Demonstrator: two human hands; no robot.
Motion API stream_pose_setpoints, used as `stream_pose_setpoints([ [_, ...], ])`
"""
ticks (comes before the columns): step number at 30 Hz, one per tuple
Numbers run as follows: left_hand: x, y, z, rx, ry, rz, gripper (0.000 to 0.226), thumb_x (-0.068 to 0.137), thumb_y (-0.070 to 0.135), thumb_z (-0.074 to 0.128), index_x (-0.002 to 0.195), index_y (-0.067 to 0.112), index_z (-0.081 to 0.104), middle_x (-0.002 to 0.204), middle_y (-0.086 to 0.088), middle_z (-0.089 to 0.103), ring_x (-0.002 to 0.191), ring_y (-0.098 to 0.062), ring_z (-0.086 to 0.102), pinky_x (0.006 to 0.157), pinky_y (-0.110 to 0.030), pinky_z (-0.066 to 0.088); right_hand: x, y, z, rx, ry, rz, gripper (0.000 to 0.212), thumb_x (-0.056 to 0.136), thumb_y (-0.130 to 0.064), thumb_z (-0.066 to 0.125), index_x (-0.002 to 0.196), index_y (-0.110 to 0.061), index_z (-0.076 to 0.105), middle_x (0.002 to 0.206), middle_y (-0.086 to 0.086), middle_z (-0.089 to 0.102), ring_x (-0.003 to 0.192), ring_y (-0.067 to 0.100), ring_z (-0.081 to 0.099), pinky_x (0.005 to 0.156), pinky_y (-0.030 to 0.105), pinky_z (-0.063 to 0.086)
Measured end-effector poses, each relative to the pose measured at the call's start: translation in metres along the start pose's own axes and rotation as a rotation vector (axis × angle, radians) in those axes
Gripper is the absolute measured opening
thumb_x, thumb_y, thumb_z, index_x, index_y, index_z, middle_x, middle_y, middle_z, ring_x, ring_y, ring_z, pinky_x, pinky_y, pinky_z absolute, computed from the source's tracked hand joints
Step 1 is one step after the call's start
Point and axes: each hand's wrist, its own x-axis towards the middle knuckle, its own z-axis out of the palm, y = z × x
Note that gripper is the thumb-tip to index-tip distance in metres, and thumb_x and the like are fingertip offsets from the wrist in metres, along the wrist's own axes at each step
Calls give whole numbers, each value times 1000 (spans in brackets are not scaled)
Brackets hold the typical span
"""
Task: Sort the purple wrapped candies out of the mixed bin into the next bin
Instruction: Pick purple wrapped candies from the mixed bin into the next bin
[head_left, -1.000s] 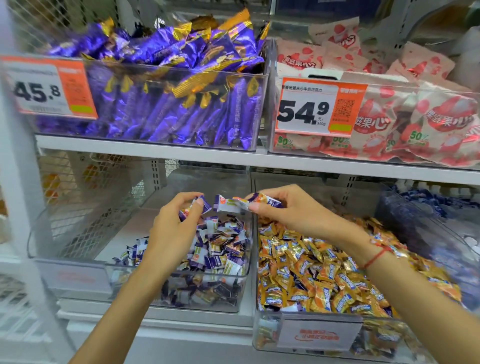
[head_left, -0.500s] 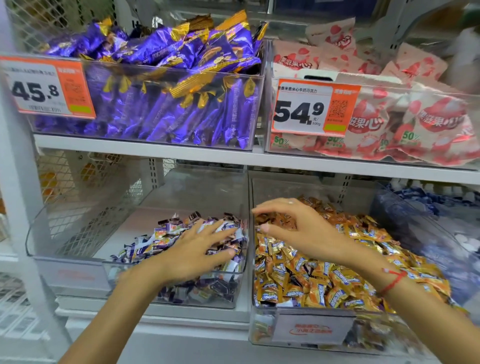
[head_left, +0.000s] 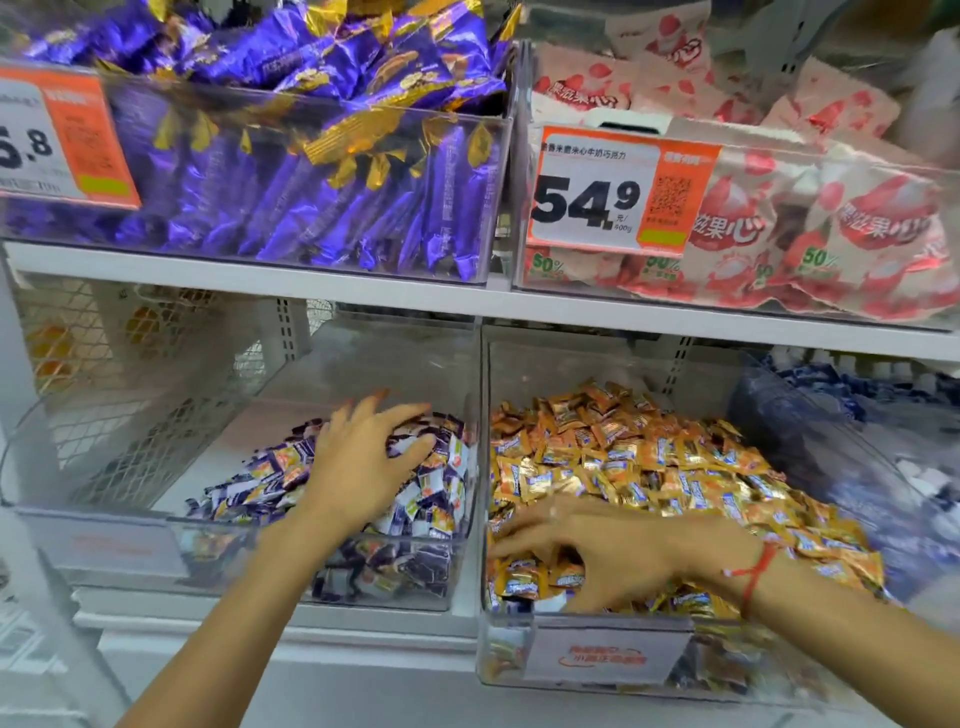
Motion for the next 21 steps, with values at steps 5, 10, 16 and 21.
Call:
stream_pose_setpoints([
  [5,-34,42,3,-378,136,171,32,94,47,47,123,39,58,133,23,51,124,4,43,104,-24,34,13,4,2,-108,52,-17,61,85,-50,67,139,-37,42,130,-4,48,115,12,35,90,23,29],
  [10,-46,51,10,-335,152,229,38,88,62,37,114,46,59,125,35,51,118,14,44,96,-12,33,21,1,-4,-193,203,19,43,86,-37,67,127,-31,55,113,-2,56,106,14,44,71,35,40],
  [16,-45,53,7,-183,162,258,41,93,55,31,115,40,63,125,32,51,115,14,45,87,0,30,20,15,-13,86,378,148,48,83,-14,70,127,-30,59,96,-11,67,85,-1,59,76,21,48],
  [21,-44,55,7,-242,184,213,40,88,56,34,110,42,64,120,36,52,117,17,41,90,4,25,-1,23,-22,702,439,252,47,80,-24,78,122,-34,59,90,-7,75,69,-1,66,70,20,53],
])
